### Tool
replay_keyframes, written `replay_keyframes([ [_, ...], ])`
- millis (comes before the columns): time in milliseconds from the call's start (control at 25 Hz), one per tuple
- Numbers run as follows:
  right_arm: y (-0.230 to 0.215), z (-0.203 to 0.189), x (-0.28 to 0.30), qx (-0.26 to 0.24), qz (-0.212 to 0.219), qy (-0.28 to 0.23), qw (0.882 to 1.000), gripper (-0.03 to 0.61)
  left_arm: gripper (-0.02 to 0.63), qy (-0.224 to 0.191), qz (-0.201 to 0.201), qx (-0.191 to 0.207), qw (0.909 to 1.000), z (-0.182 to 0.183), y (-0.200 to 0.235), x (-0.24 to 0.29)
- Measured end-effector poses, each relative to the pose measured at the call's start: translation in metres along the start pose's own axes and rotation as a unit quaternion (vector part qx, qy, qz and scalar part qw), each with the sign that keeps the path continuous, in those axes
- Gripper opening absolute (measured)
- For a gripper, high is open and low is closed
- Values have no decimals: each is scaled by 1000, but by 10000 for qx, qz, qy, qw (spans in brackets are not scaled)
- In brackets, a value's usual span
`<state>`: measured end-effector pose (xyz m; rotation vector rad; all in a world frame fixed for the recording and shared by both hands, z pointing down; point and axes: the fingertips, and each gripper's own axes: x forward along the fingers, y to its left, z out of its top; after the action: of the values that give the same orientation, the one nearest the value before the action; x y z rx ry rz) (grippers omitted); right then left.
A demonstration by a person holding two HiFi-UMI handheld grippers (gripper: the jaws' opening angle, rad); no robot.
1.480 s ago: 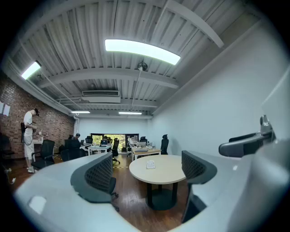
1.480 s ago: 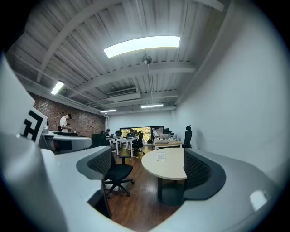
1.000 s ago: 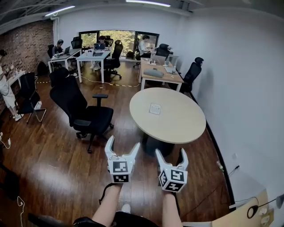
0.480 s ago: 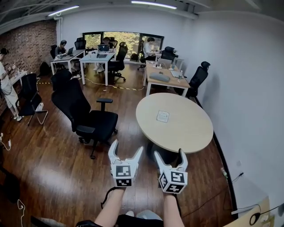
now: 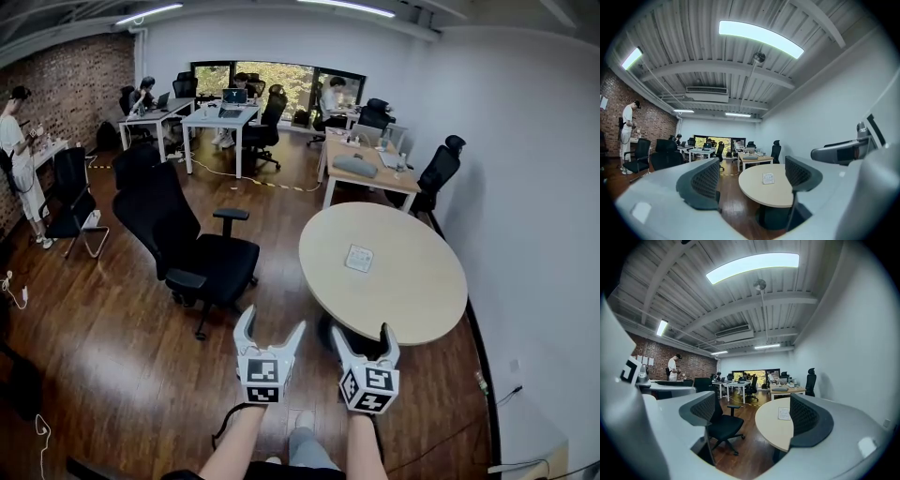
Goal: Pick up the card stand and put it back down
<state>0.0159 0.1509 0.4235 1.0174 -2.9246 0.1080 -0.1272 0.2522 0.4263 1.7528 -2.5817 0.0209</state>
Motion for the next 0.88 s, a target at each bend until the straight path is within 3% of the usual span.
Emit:
replay_keyframes([
  [360,-48,33,114,23,254,-258,9993,497,445,-173,209,213,9994,24,7,116],
  [520,-83,48,154,27,223,-307,9993,497,474,-286,222,391,9986,39,-4,168],
  [880,-143,46,214,72,117,-270,9995,497,496,-366,278,320,9984,43,-18,248],
])
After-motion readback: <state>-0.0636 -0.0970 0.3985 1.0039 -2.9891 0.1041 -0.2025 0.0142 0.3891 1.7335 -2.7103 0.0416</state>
